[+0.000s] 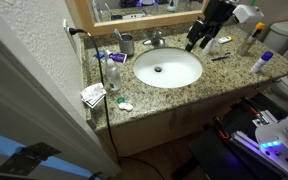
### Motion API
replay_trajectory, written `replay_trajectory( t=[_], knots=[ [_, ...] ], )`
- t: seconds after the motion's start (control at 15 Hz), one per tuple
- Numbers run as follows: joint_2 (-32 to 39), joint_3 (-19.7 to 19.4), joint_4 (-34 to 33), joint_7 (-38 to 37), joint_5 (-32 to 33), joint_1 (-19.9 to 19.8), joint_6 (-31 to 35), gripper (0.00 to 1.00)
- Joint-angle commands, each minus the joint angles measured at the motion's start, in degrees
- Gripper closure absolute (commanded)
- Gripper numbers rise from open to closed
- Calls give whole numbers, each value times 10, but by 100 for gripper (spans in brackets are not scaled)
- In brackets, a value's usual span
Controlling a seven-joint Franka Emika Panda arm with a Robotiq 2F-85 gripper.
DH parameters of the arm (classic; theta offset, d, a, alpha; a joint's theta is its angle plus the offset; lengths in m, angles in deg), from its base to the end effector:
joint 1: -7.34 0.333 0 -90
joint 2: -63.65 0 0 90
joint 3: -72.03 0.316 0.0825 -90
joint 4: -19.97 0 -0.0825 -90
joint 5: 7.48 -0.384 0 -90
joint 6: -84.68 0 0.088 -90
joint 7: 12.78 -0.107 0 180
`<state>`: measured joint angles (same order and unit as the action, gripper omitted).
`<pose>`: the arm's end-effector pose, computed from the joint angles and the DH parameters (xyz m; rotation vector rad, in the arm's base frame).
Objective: Remove the blue toothbrush from the silver cup and place it on the left side of the counter
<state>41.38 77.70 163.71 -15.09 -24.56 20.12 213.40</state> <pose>0.4040 0.1442 0.4315 -2.9093 -0.1518 -0.1294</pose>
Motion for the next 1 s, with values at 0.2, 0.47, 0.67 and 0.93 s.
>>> replay_trajectory(
  t=[0.2,0.47,0.67,0.93],
  knots=[
    [161,-2,-135,-78,-93,-11,-40,0],
    [159,10,-132,-92,-104,-18,-15,0],
    [159,12,-131,-92,-103,-18,-15,0],
    [238,6,-223,-189,-164,-24,-44,0]
  ],
)
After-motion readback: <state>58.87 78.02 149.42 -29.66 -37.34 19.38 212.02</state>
